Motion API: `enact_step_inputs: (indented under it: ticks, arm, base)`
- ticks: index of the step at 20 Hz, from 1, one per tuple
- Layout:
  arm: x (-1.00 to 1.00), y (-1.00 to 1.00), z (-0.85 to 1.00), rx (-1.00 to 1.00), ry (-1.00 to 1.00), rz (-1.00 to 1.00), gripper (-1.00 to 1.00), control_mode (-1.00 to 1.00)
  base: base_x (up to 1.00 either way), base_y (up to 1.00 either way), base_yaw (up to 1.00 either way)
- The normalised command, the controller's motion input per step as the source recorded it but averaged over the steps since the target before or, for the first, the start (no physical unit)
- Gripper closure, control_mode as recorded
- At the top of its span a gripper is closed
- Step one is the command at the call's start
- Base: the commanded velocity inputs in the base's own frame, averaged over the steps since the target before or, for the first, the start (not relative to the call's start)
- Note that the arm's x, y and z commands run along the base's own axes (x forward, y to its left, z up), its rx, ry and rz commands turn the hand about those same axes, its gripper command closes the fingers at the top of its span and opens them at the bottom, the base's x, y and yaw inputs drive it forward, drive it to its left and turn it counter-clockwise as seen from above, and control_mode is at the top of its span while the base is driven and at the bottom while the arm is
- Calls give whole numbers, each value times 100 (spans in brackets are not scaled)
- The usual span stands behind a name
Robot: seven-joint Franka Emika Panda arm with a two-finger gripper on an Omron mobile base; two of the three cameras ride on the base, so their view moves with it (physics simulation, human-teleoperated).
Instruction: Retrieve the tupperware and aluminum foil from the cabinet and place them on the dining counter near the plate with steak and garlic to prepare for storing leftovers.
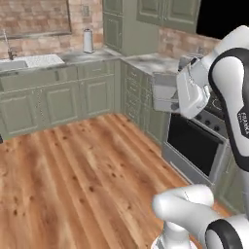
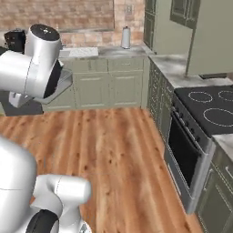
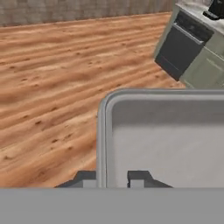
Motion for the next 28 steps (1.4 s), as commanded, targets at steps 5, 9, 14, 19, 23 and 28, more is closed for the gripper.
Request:
enact_step_inputs:
  ticks: [5, 9, 14, 19, 23, 28]
  arm:
    - [0, 0, 0, 0, 0, 0, 100, 100]
    - [0, 0, 0, 0, 0, 0, 100, 100]
    - [0, 0, 0, 0, 0, 0, 100, 100]
    - [0, 0, 0, 0, 0, 0, 100, 100]
    - [0, 0, 0, 0, 0, 0, 100, 100]
    - [0, 0, 0, 0, 0, 0, 100, 100]
  base:
    - [-4, 0, 100]
    - [51, 0, 86]
    - [100, 12, 48]
    - [100, 13, 31]
    - [100, 21, 21]
    - [100, 32, 17]
